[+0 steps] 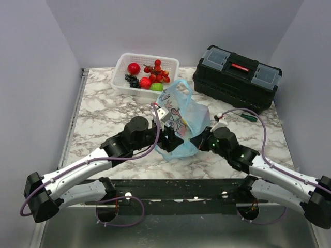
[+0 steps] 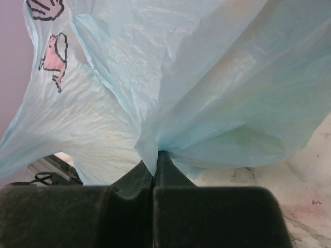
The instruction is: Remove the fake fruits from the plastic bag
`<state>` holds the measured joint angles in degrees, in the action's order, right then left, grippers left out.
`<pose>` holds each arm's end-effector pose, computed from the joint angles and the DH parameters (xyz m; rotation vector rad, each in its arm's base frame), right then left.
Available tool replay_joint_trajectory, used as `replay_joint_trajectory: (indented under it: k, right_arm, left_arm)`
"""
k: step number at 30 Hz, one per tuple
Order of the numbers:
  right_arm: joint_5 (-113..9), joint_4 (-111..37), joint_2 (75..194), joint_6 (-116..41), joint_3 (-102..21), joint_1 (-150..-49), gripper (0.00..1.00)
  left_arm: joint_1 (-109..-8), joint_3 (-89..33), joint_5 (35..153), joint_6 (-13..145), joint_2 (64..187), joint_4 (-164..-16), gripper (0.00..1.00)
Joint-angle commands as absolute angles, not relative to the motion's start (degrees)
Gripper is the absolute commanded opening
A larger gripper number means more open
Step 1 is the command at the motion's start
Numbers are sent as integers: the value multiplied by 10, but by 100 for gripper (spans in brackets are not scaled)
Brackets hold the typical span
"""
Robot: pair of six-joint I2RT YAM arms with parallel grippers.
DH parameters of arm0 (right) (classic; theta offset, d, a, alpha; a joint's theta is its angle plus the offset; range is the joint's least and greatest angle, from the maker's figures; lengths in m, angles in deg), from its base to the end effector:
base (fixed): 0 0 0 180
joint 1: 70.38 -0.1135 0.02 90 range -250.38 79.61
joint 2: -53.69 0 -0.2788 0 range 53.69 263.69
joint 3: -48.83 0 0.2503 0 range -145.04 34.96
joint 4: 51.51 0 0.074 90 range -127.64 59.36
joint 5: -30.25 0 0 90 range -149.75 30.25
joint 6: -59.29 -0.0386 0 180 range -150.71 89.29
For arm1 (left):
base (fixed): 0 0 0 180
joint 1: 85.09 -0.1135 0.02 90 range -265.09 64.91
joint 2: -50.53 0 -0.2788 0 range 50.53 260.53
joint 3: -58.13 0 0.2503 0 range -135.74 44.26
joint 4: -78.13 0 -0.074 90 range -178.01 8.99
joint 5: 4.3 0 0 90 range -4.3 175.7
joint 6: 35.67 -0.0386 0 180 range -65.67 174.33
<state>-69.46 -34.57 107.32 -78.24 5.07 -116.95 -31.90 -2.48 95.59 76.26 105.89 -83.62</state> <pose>0.1431 0.1417 0.2445 0.1296 2.1376 0.8391 0.1265 -0.1801 0.3406 0.6470 1.8204 -1.0668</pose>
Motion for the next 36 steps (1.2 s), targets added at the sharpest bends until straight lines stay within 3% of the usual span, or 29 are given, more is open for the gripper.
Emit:
replay_joint_trajectory:
  k: [1,11,15,21,29,36]
  right_arm:
    - [-674,-320,1024,-815,95,-1173,1]
    - [-686,-149,978,-874,109,-1172,1]
    - [-714,-145,958,-879,108,-1172,1]
    - [-735,-156,942,-885,109,-1172,1]
    - [-755,-151,924,-888,107,-1172,1]
    - [-750,-144,920,-889,110,-1173,1]
  left_arm:
    - [-323,-7,985,783,1105,-852,64]
    - [-324,-67,1039,803,1257,-893,58]
    - [-324,-123,1053,789,1319,-851,53]
    - [-320,-111,1066,773,1352,-874,52]
    - [-311,-108,1080,747,1398,-891,42]
    - [-308,-142,1046,759,1453,-899,45]
